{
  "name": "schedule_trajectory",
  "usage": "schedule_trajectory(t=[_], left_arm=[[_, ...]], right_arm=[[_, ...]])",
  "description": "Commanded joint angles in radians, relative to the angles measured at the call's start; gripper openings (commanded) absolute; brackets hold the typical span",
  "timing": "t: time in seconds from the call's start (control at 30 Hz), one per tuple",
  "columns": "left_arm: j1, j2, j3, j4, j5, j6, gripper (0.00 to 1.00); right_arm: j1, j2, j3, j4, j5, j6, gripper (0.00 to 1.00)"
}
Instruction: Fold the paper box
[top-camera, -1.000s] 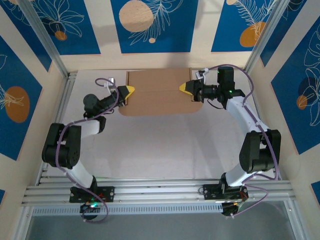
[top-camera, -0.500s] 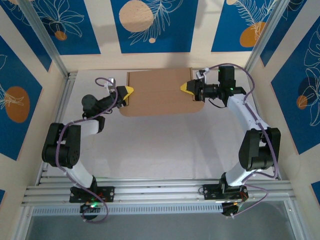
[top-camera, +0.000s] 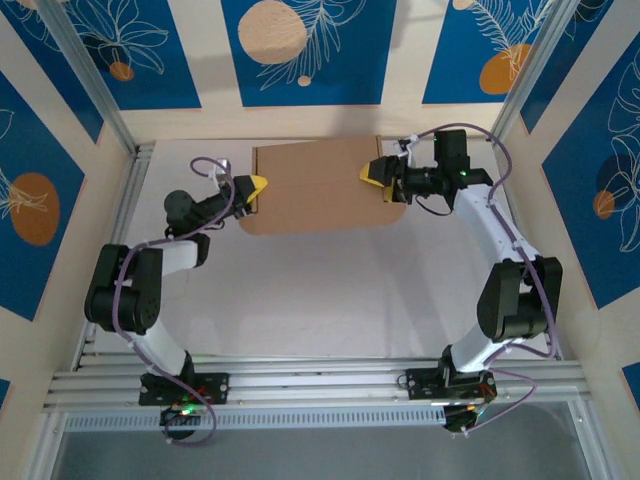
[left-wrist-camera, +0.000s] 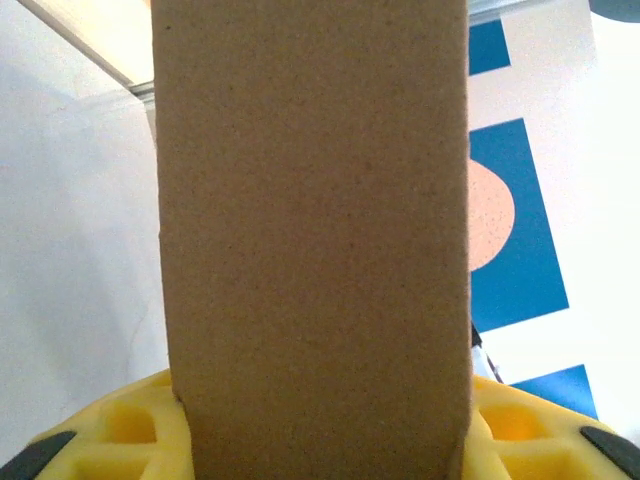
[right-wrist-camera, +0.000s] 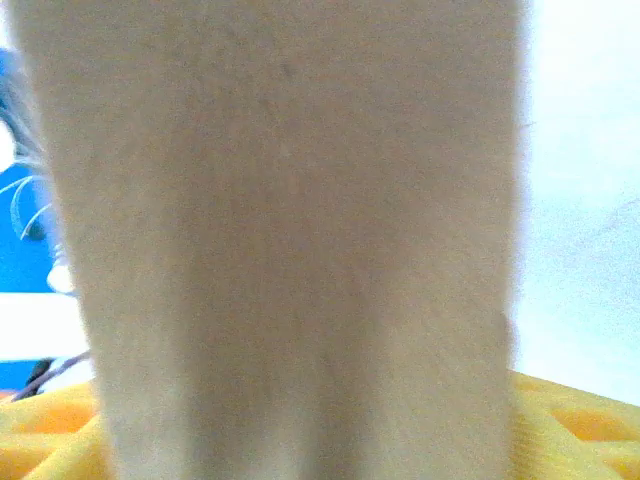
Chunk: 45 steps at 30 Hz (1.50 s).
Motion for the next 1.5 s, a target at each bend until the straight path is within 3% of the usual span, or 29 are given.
schedule_trajectory(t=[0.0,0.2,0.27,0.33,0.43,0.5,0.6,0.7,0.93,1.3,1.47], left_arm=[[0.021,-0.072,-0.035,-0.002,-0.065,0.044,0.26],[0.039,-0.235,-0.1,-0.334,-0.137,0.224,0.28],[0.051,-0.33,-0.103,-0.541,-0.179,0.33,0.28],[0.057,-0.44,-0.081,-0.819,-0.245,0.459,0.29],[0.06,-0.569,-0.031,-1.08,-0.321,0.595,0.31],[0.061,-0.613,0.0,-1.191,-0.345,0.635,0.32],[0.061,-0.657,-0.011,-1.221,-0.364,0.631,0.32],[0.062,-0.664,-0.024,-1.207,-0.366,0.621,0.32],[0.062,-0.642,-0.033,-1.112,-0.338,0.532,0.31],[0.063,-0.639,-0.036,-1.056,-0.325,0.466,0.31],[0.063,-0.639,-0.053,-1.008,-0.318,0.422,0.29]], right_arm=[[-0.043,-0.11,0.032,-0.116,0.283,-0.007,0.8],[-0.042,-0.293,-0.074,-0.033,0.624,-0.142,0.77],[0.006,-0.373,-0.179,0.102,0.712,-0.318,0.75],[0.094,-0.454,-0.297,0.249,0.775,-0.602,0.76],[0.159,-0.531,-0.465,0.4,0.682,-1.007,0.78],[0.188,-0.571,-0.567,0.479,0.691,-1.217,0.79],[0.216,-0.625,-0.687,0.568,0.663,-1.452,0.79],[0.254,-0.628,-0.729,0.551,0.677,-1.634,0.8],[0.303,-0.538,-0.771,0.753,0.78,-1.628,0.75],[0.353,-0.424,-0.73,0.743,0.771,-1.582,0.6],[0.33,-0.388,-0.694,0.792,0.768,-1.413,0.47]])
